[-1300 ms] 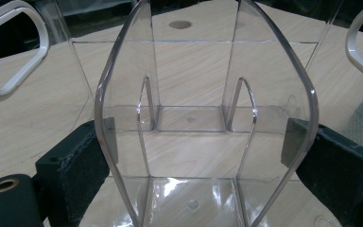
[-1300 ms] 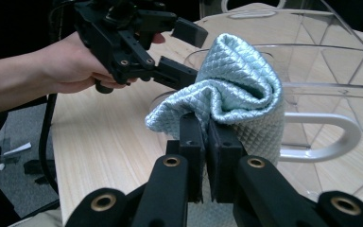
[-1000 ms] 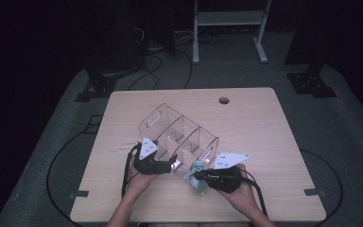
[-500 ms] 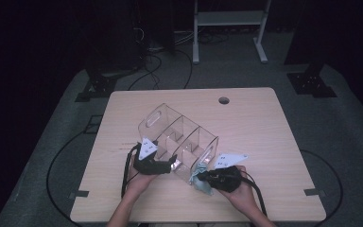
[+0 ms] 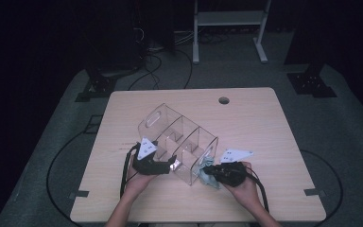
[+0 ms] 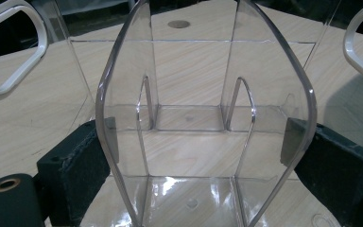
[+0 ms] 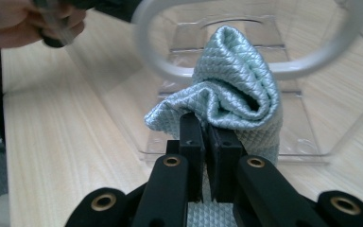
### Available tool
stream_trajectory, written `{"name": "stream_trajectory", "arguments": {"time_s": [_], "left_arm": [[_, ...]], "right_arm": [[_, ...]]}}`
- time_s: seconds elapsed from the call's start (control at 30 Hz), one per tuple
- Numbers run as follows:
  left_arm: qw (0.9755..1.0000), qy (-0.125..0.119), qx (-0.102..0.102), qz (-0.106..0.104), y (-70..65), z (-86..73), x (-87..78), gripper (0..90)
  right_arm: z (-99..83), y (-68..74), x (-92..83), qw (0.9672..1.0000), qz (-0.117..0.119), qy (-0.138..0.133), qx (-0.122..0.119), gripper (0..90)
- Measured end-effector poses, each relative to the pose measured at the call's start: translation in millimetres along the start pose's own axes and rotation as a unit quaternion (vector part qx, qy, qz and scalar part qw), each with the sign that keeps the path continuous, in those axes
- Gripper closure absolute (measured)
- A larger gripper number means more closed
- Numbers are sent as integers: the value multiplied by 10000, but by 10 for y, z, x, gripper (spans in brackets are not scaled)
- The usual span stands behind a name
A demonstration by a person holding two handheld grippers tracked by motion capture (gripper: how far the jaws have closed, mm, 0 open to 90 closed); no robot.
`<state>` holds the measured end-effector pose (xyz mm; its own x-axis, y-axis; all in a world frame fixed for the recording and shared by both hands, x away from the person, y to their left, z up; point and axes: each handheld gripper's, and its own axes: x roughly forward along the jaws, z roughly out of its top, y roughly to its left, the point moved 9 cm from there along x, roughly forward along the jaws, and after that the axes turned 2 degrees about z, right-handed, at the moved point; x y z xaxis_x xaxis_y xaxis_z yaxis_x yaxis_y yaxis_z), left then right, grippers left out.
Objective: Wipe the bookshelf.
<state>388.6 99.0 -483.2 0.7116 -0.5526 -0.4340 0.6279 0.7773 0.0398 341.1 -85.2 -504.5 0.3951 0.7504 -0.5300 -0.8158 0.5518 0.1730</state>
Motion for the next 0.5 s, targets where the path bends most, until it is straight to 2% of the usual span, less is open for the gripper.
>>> {"name": "stream_trajectory", "arguments": {"time_s": [0.07,0.13,0.17,0.2,0.3,0.33,0.37,0.43,0.5], "left_arm": [[10000,1,9,-9,-8,1,-1,81],[10000,18,13,-35,-13,-3,-7,81],[10000,18,13,-35,-13,-3,-7,81],[10000,15,4,-57,-14,-7,-11,81],[10000,18,37,-60,-19,-6,-15,81],[10000,-2,45,-69,-31,1,-12,81],[10000,-2,44,-74,-33,1,-12,81],[10000,-10,44,-84,-35,2,-9,80],[10000,-12,42,-81,-35,2,-8,80]], "right_arm": [[-4,0,-6,9999,104,-29,120,855],[-11,80,9,9996,258,-8,87,854],[-11,80,9,9996,258,-8,87,854],[-6,103,11,9997,218,39,-45,854],[7,41,-18,9999,113,1,7,854],[15,-89,-53,9999,-73,-35,86,854],[17,-141,-68,9998,-124,-54,143,854],[19,-208,-85,9995,-180,-89,242,854],[13,-204,-83,9995,-174,-100,257,854]]}}
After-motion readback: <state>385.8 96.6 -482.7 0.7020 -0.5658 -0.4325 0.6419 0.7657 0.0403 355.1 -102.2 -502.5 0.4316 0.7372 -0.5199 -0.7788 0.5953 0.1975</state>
